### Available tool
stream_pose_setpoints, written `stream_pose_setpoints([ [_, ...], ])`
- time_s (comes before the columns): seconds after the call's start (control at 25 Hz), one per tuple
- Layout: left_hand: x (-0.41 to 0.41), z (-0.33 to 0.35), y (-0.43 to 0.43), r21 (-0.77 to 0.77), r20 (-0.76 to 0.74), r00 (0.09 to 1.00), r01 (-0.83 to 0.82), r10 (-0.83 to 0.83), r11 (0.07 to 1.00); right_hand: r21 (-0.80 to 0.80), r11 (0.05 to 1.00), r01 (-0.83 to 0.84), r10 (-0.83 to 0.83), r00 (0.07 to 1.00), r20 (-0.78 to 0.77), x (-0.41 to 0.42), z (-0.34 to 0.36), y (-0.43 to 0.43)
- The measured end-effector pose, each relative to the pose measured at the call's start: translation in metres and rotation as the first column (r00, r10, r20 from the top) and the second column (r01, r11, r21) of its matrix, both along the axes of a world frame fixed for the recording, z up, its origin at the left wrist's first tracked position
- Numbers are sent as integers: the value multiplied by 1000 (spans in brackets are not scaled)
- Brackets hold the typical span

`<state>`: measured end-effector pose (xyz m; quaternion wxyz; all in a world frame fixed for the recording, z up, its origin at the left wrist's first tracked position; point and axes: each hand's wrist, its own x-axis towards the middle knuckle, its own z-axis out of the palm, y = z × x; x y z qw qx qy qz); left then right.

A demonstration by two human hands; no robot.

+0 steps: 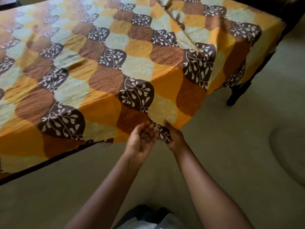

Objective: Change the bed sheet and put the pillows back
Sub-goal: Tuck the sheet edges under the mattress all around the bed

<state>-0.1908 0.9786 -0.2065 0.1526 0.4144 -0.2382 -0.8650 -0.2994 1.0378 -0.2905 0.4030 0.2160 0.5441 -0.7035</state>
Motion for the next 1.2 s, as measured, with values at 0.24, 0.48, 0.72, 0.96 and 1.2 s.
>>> stream_pose_setpoints([
  [0.24,-33,15,0,124,-176,981,-57,79,991,61,990,130,-130,992,-5,-6,9,8],
  [0.48,-47,-1,-7,218,-260,950,-117,173,969,259,966,-10,57,983,-172,-16,14,12],
  [0.72,-41,-21,-9,298,-400,890,-100,219,949,-286,957,52,-56,998,-6,-18,25,15],
  [0.96,-39,-38,-19,224,-507,851,-24,138,974,-563,821,97,-86,995,47,-16,26,12],
  [1.2,-37,-39,-20,222,-565,815,-1,130,975,-674,733,87,-60,996,64,-23,30,-1],
])
